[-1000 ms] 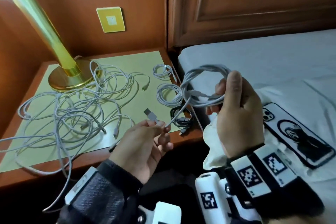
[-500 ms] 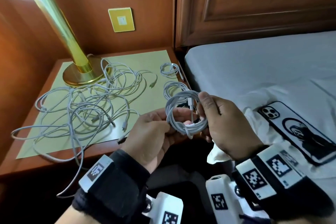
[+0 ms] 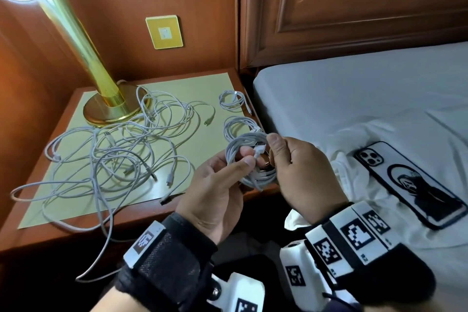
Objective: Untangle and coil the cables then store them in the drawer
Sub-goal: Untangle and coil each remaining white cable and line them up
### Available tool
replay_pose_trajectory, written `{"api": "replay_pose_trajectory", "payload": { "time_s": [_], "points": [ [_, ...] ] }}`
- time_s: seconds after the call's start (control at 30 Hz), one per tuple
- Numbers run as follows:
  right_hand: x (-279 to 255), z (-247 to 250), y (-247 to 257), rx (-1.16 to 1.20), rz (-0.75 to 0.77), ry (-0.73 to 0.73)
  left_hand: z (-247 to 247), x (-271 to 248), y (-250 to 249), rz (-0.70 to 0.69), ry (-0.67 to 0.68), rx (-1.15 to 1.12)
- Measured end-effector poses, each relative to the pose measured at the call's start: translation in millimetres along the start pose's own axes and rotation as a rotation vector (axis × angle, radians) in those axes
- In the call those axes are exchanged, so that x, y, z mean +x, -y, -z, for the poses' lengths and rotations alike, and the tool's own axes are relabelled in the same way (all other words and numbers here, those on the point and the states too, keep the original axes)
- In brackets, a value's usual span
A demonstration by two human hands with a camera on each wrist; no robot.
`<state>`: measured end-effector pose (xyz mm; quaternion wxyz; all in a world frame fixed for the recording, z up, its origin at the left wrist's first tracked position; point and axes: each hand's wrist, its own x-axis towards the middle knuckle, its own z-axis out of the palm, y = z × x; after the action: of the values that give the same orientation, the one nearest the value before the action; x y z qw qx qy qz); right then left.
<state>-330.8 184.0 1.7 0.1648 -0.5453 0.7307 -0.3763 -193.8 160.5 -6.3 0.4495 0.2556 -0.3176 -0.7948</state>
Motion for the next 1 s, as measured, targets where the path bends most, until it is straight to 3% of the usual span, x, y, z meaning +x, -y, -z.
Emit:
{"api": "replay_pose_trajectory", "payload": {
  "time_s": [0.1, 0.23, 0.4, 0.57, 0.73, 0.87, 1.0],
  "points": [
    [0, -1, -3, 0.01, -0.025, 0.016, -5, -1, 5, 0.026, 0.018, -0.039],
    [0, 2, -5, 0.004, -0.017, -0.032, -1, 4, 5, 0.009, -0.076, 0.007],
    [0, 5, -10, -0.04, 0.027, -0.055, 4, 2, 6, -0.121, -0.113, 0.233],
    [3, 8, -12, 0.009, 0.019, -0.053, 11, 5, 6, -0.286, -0.276, 0.426],
    [4, 12, -15, 0.004, 0.06, -0.067, 16, 6, 2, -0.478, -0.307, 0.863],
    [5, 15, -20, -0.005, 0.091, -0.039, 21, 2, -7, -0.732, -0.149, 1.231],
    [8, 19, -22, -0.003, 0.169, -0.047, 20, 2, -15, -0.554, -0.185, 0.982]
  ]
}}
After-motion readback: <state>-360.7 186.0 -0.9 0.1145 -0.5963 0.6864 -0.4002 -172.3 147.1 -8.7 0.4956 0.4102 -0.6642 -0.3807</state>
